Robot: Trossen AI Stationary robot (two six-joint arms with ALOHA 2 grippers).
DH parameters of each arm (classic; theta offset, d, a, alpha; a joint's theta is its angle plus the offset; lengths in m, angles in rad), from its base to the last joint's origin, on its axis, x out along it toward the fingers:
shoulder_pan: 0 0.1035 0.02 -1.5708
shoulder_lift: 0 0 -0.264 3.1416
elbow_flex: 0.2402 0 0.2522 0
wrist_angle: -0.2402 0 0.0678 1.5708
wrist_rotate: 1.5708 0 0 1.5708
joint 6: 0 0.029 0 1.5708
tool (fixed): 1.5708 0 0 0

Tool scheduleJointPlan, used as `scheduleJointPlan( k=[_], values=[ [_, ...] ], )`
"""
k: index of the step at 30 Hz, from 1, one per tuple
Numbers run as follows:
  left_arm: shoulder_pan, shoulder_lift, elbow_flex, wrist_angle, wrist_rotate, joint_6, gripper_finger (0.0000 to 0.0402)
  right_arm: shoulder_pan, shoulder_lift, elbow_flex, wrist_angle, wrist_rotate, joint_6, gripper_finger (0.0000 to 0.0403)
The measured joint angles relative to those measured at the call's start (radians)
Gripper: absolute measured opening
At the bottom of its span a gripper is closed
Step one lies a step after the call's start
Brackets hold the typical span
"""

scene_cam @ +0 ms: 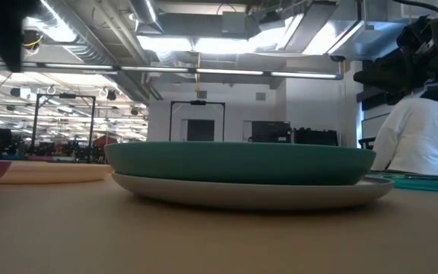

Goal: Stack plastic plates
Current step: Stack the dark pink plate on top of the dark blue plate

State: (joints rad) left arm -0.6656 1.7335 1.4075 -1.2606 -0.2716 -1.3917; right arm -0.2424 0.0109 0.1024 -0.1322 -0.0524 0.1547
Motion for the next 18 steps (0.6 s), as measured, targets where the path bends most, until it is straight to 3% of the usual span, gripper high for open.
scheduleJointPlan(
  k=[7,12,18],
  values=[
    [-0.072,-0.054,-0.032,-0.07,0.007,-0.148,0.014,0.0,0.0,0.0,0.015,0.009,0.0,0.0003],
    [-0.101,-0.196,-0.179,-0.031,0.023,-0.293,0.014,0.0,0.0,0.0,0.027,0.01,-0.002,0.0003],
    [-0.097,-0.323,-0.382,0.113,0.151,-0.357,0.014,0.0,0.0,0.0,0.027,0.017,-0.006,0.0003]
  ],
)
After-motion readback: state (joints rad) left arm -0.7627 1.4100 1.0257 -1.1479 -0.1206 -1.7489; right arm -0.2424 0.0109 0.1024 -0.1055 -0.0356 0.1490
